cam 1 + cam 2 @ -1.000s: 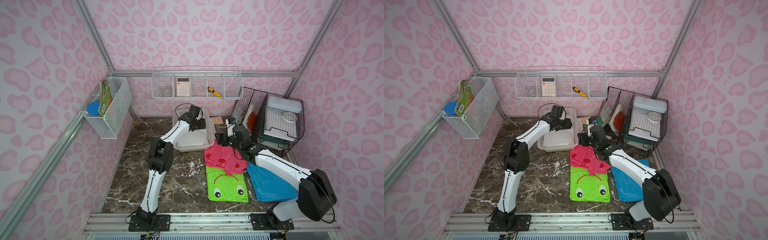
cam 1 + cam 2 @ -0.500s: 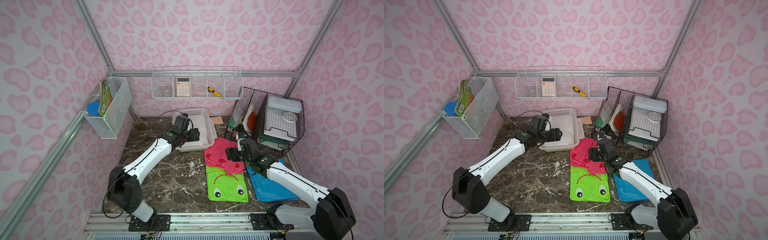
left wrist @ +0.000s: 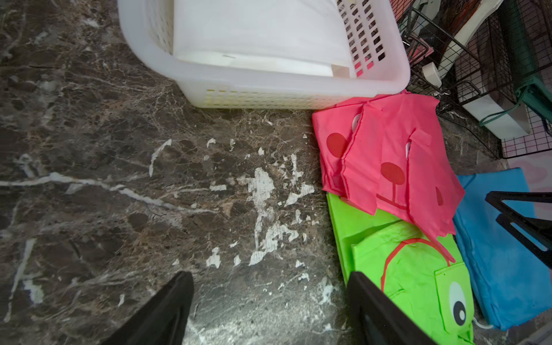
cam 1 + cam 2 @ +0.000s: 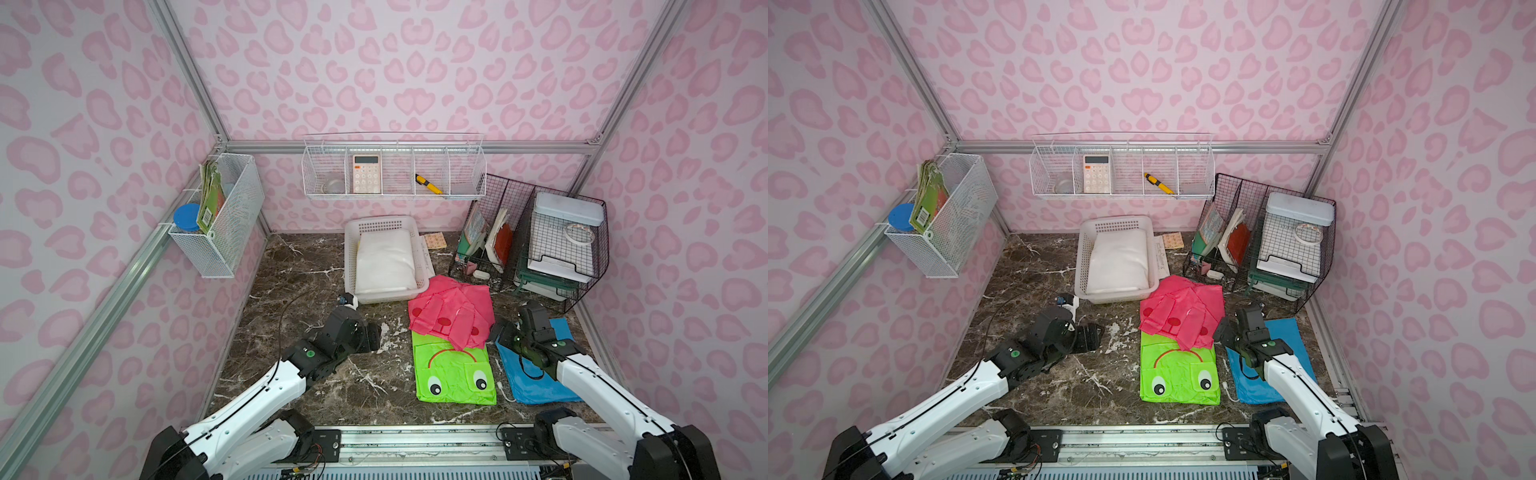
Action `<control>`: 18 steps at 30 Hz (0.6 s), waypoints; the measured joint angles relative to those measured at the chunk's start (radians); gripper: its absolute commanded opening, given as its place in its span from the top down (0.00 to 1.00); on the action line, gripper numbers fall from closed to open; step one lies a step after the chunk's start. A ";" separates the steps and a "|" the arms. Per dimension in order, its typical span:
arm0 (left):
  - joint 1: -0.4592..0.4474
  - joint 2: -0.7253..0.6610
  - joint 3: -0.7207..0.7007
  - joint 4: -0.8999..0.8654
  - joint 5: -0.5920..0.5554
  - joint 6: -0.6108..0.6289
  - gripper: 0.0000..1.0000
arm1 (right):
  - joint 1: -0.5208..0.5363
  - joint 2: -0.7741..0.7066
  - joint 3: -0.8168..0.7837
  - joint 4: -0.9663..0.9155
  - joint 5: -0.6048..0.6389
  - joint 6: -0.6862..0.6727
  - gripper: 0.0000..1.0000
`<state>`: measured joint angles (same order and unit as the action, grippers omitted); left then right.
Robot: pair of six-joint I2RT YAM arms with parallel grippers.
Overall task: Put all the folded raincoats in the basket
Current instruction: Move the raincoat to the center of the board.
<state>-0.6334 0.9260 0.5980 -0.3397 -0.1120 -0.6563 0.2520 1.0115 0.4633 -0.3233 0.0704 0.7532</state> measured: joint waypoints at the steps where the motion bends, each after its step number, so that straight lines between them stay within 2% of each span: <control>1: 0.000 -0.024 -0.019 -0.001 -0.005 -0.002 0.13 | -0.007 -0.003 -0.013 0.000 -0.006 0.008 0.01; 8: -0.002 -0.103 -0.087 -0.010 -0.025 -0.022 0.13 | -0.002 -0.011 -0.074 0.033 -0.075 0.034 0.01; 12: -0.004 -0.070 -0.097 -0.005 -0.019 -0.025 0.13 | 0.092 0.000 -0.095 0.088 -0.082 0.073 0.01; 18: -0.041 0.002 -0.078 0.013 0.000 -0.045 0.13 | 0.244 0.071 -0.127 0.295 -0.082 0.171 0.01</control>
<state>-0.6746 0.9276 0.5198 -0.3271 -0.1116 -0.7013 0.4961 1.0824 0.3367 -0.0284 -0.0113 0.9241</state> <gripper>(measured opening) 0.870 0.989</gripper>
